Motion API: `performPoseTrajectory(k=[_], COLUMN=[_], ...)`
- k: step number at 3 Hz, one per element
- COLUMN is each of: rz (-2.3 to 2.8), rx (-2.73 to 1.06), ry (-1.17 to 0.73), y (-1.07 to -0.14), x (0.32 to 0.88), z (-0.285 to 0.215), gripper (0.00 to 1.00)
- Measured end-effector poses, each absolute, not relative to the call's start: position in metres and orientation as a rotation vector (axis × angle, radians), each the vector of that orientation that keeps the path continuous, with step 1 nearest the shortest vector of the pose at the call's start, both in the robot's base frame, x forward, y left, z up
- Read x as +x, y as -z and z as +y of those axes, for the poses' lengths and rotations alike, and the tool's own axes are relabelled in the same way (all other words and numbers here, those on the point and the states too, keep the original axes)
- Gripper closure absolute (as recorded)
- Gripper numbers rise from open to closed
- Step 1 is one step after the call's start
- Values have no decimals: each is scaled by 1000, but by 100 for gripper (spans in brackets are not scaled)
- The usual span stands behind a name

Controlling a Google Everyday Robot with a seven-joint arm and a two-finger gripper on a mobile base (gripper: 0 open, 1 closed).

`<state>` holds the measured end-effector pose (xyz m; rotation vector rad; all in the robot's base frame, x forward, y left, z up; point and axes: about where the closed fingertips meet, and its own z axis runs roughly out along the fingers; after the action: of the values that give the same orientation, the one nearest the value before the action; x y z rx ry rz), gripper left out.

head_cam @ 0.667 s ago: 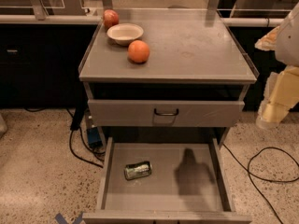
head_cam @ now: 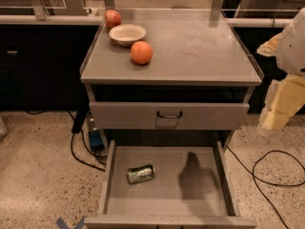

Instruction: Pick green can from middle drawer and place on counter

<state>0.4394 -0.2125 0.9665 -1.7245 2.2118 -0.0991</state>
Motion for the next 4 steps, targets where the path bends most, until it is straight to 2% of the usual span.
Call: performPoseTrajectory(k=[3,4], rz=[2108,2139], rx=[-1830,-1833], ry=[9,-86], y=[-870,-793], x=[448,456], z=[-164,-149], gripper=[0,0])
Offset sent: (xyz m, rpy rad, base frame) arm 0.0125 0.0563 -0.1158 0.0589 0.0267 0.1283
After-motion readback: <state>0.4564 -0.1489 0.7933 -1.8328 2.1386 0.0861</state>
